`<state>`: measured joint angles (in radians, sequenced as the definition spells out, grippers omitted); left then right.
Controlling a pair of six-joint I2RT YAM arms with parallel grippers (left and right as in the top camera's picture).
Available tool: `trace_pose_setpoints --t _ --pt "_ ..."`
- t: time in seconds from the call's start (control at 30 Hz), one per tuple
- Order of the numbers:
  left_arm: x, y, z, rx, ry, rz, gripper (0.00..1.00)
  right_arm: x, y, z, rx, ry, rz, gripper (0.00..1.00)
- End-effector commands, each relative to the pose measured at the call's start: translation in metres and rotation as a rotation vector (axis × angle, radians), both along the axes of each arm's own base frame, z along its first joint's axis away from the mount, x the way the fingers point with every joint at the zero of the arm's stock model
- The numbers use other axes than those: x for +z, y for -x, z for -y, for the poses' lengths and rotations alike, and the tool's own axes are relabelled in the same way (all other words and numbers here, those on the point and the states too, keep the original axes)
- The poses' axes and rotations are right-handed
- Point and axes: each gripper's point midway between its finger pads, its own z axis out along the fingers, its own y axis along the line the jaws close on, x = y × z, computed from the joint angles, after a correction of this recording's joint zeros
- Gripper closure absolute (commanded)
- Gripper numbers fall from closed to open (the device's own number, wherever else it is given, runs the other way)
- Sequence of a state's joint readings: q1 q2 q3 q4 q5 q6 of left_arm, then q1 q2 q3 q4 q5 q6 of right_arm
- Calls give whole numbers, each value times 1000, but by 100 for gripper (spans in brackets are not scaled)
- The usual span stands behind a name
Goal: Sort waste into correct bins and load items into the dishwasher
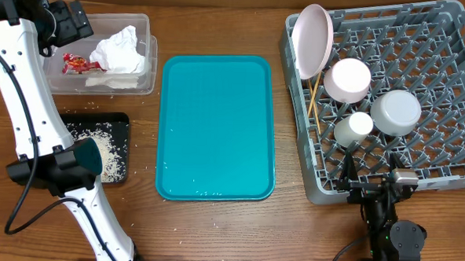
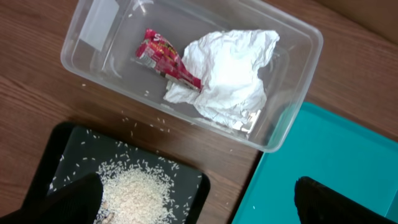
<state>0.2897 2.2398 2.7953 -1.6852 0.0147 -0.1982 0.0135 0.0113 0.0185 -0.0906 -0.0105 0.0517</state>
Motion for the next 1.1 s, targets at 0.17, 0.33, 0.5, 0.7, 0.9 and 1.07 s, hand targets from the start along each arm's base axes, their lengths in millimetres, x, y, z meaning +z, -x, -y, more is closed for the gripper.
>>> trace_pose_setpoints --t 0.17,0.33,0.5,0.7,0.9,1.07 --pt "-5 12 38 -120 -29 19 0 -2 0 2 -12 3 4 0" --pt "-2 27 85 -218 -58 144 0 -2 0 2 -12 3 4 0" --pt "-27 72 122 -302 -55 172 0 -2 0 2 -12 3 4 0" --pt "-80 142 135 -301 -15 161 0 -2 0 2 -12 3 4 0" --pt "-121 199 129 -271 -46 208 0 -2 0 2 -12 3 4 0" --pt "-131 199 126 -287 -109 389 0 -2 0 2 -12 3 4 0"
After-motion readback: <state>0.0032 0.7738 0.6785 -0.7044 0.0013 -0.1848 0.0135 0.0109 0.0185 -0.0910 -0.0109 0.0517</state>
